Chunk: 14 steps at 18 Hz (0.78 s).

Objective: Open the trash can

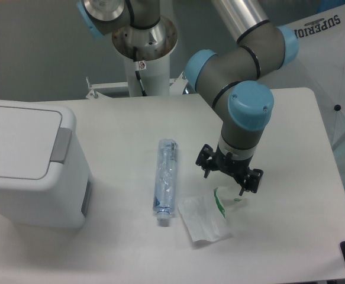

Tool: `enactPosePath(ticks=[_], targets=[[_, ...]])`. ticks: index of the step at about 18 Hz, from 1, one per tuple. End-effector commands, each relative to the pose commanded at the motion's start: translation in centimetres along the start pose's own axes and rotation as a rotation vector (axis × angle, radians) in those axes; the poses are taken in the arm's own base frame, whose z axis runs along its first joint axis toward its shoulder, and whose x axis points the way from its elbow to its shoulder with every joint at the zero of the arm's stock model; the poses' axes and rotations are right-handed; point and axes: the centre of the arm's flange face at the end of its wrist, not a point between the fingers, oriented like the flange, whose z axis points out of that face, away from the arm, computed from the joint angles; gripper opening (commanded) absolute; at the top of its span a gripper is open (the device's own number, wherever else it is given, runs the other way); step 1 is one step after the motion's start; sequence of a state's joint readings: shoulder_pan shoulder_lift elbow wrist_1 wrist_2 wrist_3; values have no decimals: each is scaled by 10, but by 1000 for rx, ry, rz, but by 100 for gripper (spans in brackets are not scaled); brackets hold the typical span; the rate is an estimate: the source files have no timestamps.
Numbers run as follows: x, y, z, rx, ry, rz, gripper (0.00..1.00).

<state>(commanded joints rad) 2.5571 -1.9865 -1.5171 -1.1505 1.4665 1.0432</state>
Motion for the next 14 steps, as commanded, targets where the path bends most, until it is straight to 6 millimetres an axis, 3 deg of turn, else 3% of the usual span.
enactPosePath(ticks=[2,8,10,14], targets=[[-1,-2,-9,24,7,-31,100],[20,-20,-64,85,129,-157,100],[34,-34,-87,134,166,-197,100],[74,-62,-114,224,220,-229,100]])
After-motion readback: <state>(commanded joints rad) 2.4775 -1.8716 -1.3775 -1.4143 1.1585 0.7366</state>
